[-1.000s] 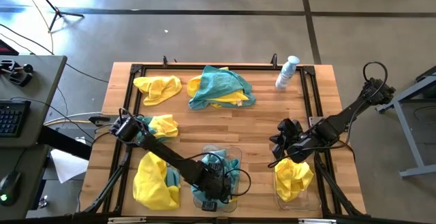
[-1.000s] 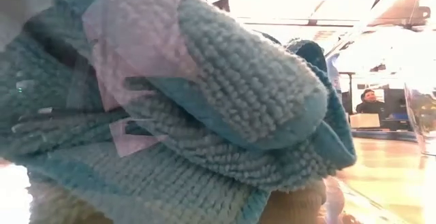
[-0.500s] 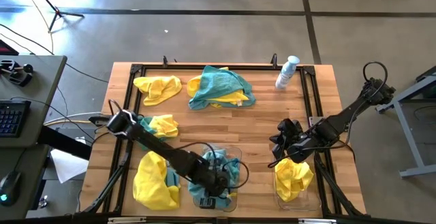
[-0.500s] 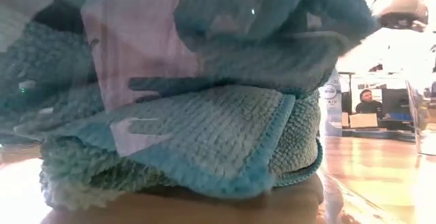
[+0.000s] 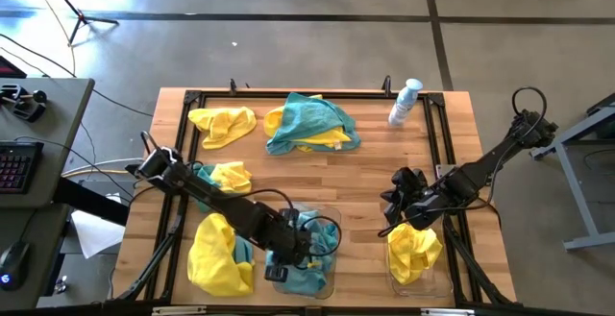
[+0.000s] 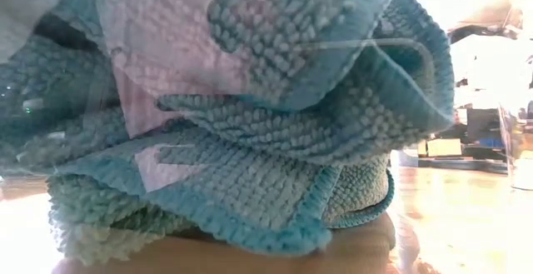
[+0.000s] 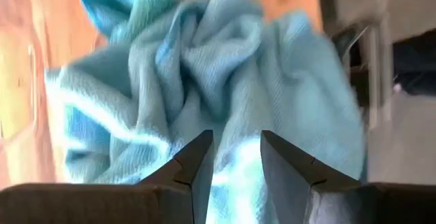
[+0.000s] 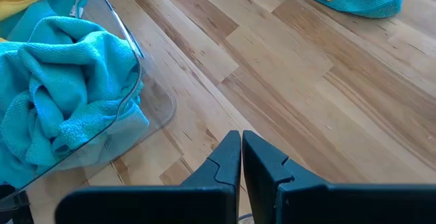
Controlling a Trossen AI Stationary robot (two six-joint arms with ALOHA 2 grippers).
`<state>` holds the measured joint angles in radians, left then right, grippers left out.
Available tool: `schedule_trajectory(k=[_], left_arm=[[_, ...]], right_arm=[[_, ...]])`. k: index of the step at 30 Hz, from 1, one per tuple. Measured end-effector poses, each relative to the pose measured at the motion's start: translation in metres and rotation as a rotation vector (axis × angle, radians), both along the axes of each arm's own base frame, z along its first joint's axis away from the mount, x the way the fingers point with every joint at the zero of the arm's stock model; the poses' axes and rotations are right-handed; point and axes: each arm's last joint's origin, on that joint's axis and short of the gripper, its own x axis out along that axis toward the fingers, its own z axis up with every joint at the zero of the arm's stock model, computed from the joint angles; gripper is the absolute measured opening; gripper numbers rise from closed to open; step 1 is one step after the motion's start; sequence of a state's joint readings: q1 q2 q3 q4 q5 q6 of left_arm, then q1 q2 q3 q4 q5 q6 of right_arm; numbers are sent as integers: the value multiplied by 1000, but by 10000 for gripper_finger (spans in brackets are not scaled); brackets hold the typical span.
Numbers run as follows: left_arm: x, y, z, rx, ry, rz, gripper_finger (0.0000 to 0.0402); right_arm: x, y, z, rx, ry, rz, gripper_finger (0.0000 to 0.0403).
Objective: Sort microfiber towel by color & place in baskets
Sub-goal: Put the blue towel into the left transparent bin
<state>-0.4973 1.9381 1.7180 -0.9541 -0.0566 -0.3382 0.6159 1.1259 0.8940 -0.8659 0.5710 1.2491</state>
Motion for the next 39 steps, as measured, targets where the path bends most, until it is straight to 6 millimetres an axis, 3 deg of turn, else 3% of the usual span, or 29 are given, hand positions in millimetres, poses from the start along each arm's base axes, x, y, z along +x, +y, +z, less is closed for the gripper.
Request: schedule_trajectory(k=[4, 15, 21, 27, 39], left_arm=[[5, -3, -15, 22, 40, -1, 111], [22, -11, -84, 76, 207, 30, 110], [28, -7, -101, 50, 264, 35, 110], [29, -3, -98, 28, 273, 90, 110], [20, 9, -41, -49, 155, 184, 110]], right_arm=[[0, 0, 0, 0, 1, 0, 11], [0, 0, 0, 0, 1, 1, 11], [0, 0, 0, -1, 2, 1, 11], [0, 0, 0, -2, 3, 1, 11], [0, 0, 0, -35, 18, 42, 11]])
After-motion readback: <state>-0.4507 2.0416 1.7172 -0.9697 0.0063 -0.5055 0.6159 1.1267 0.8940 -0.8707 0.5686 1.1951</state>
